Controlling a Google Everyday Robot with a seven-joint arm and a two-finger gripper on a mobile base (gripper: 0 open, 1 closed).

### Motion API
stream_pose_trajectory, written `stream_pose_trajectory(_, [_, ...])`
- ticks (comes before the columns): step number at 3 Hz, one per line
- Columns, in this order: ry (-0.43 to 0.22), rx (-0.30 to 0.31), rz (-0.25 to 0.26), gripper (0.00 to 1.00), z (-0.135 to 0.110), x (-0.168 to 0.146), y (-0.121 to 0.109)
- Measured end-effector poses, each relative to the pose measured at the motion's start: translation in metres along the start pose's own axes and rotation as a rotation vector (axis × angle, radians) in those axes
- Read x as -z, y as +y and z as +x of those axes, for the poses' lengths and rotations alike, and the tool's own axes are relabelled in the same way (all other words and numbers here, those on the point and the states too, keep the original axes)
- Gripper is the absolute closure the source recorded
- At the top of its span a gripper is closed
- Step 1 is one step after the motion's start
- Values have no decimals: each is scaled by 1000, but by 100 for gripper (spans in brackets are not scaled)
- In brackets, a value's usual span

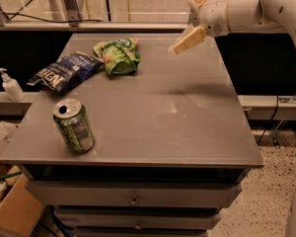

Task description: Move green rice chip bag near blue chip bag

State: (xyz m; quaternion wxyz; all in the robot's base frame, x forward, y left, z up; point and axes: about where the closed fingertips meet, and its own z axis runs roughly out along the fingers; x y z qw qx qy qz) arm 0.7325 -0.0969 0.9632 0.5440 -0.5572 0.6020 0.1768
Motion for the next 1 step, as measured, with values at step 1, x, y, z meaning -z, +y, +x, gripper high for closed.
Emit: stream_pose_trajectory(1, [0, 0, 0, 0, 0, 0, 0])
